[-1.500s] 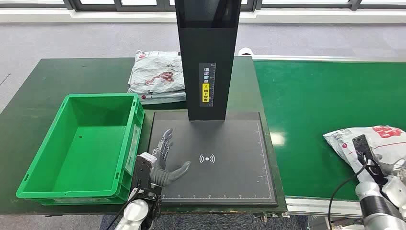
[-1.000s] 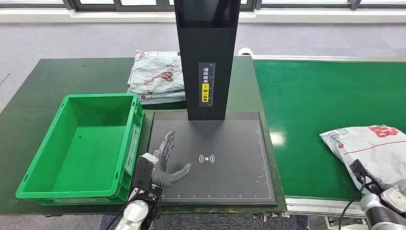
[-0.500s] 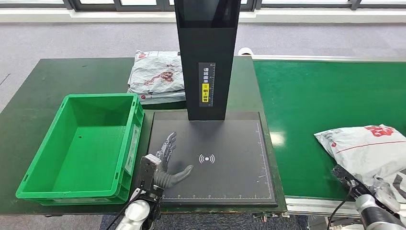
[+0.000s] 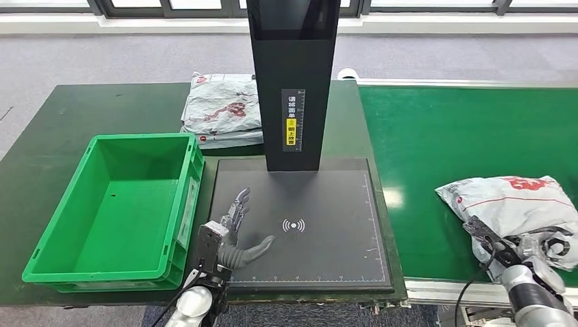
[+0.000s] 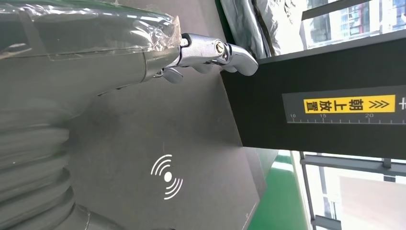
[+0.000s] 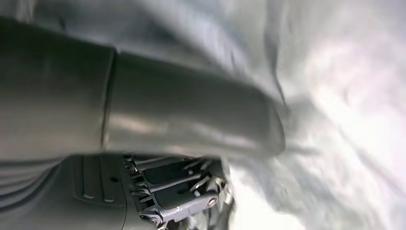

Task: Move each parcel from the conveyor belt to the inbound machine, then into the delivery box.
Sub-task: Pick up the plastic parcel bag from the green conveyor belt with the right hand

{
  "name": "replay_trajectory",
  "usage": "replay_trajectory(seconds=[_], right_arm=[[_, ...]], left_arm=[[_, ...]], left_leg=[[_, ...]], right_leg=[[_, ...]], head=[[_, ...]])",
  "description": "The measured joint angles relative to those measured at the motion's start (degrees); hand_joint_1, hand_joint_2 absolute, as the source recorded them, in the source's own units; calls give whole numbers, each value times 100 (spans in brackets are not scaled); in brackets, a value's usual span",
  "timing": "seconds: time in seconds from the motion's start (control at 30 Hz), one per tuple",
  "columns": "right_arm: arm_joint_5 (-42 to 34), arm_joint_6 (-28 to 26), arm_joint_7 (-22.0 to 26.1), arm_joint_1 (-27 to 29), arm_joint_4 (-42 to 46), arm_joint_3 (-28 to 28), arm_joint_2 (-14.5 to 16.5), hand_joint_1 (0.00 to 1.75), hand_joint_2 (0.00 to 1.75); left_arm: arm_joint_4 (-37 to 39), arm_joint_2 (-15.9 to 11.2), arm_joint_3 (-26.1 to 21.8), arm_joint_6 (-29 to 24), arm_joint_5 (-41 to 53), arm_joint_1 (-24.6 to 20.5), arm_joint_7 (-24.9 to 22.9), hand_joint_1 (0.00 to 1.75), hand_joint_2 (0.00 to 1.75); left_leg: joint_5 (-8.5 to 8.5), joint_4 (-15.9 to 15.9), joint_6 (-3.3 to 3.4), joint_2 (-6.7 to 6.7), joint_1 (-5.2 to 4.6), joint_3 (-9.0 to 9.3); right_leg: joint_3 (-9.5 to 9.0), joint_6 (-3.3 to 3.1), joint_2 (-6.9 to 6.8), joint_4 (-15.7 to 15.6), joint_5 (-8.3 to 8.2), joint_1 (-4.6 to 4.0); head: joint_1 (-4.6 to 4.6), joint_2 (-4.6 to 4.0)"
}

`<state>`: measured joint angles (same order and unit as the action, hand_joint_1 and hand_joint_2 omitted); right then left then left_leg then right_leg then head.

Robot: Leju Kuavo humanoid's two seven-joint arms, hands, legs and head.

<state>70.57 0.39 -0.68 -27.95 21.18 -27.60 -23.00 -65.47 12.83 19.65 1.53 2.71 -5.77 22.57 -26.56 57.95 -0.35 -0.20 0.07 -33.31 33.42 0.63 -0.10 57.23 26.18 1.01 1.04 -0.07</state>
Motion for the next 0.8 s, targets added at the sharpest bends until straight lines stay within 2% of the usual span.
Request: replay_trajectory(seconds=[0.37,0.57,0.67,0.8], right_arm=[[-760,-599,408,-81,147,-203,305,175,175],[-1693,-919,791,-133,344,-476,493,175,175],[-2143,-807,997,-147,455,-620,592,175,175],[-3083,-349,1412,-218,671,-866,750,175,175]], left_arm=[[-234,0,-48,-37,49,136,-86,0,175],[-219,4,-48,-57,77,157,-75,0,175],[-204,10,-48,-68,79,155,-60,0,175],[-138,35,-48,-86,95,130,7,0,175]], left_leg=[[4,0,-2,-14,-1,-6],[3,0,-1,-14,-1,-11],[4,0,-1,-14,-1,-11],[5,0,-2,-13,-1,-12]], right_leg=[[3,0,-12,2,0,1],[7,0,-12,2,1,1],[7,0,-13,2,1,1],[8,0,-11,3,0,1]], head=[[-1,1],[-1,0],[-1,0],[-1,1]])
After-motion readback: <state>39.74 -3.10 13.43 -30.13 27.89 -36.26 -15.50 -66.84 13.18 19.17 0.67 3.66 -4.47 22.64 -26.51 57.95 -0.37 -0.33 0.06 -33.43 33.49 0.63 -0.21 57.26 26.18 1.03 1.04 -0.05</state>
